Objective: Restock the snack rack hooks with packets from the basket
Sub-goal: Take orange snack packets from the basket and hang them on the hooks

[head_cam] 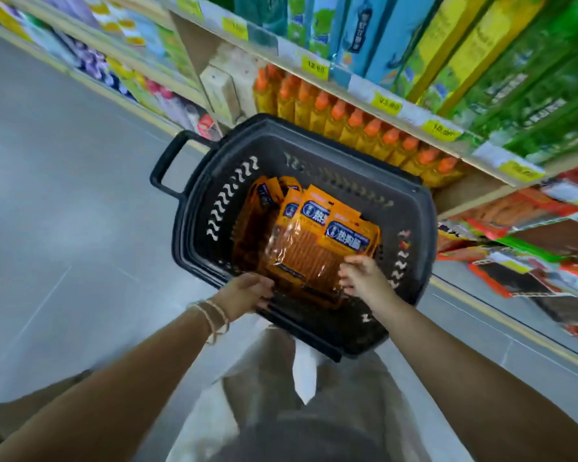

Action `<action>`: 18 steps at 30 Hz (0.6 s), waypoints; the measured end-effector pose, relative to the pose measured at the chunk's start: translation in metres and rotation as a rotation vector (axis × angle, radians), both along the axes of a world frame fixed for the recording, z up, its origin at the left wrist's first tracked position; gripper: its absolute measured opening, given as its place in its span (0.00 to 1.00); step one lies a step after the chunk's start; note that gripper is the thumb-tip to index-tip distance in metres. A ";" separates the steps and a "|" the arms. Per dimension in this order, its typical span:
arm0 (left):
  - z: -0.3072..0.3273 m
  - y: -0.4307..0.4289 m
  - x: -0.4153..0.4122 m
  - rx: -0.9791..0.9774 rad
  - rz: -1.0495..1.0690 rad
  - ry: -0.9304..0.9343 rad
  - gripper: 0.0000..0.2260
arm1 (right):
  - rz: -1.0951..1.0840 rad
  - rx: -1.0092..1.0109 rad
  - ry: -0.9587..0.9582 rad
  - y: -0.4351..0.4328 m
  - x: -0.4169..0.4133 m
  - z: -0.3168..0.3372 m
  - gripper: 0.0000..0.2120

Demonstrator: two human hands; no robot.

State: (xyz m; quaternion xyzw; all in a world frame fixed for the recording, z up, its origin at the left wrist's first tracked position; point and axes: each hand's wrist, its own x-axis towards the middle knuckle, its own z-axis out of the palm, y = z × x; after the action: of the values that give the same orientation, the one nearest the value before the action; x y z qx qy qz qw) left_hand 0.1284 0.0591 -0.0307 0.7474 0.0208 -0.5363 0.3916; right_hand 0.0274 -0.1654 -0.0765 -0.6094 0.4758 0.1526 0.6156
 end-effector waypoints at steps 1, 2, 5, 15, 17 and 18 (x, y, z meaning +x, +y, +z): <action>-0.004 -0.005 0.016 -0.005 0.011 -0.006 0.09 | -0.026 0.002 0.027 0.000 0.010 -0.012 0.08; -0.009 -0.012 0.030 -0.003 0.016 -0.009 0.10 | -0.057 0.005 0.058 -0.001 0.017 -0.023 0.08; -0.036 -0.035 0.062 -0.024 0.058 -0.007 0.10 | -0.181 0.028 0.162 -0.007 0.024 -0.065 0.04; -0.144 -0.082 0.084 -0.005 0.100 -0.024 0.06 | -0.526 0.147 0.268 -0.033 0.023 -0.183 0.26; -0.153 -0.075 0.082 0.031 0.079 -0.040 0.05 | -0.526 0.228 0.288 -0.037 0.024 -0.196 0.31; -0.156 -0.071 0.080 0.033 0.101 -0.023 0.05 | -0.524 0.249 0.295 -0.038 0.024 -0.200 0.32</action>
State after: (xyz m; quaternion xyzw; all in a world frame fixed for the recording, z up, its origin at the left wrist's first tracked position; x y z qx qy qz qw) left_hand 0.2084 -0.0120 -0.1864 0.7579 0.0629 -0.5066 0.4062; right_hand 0.0513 -0.2034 -0.2768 -0.3577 0.6782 0.1327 0.6280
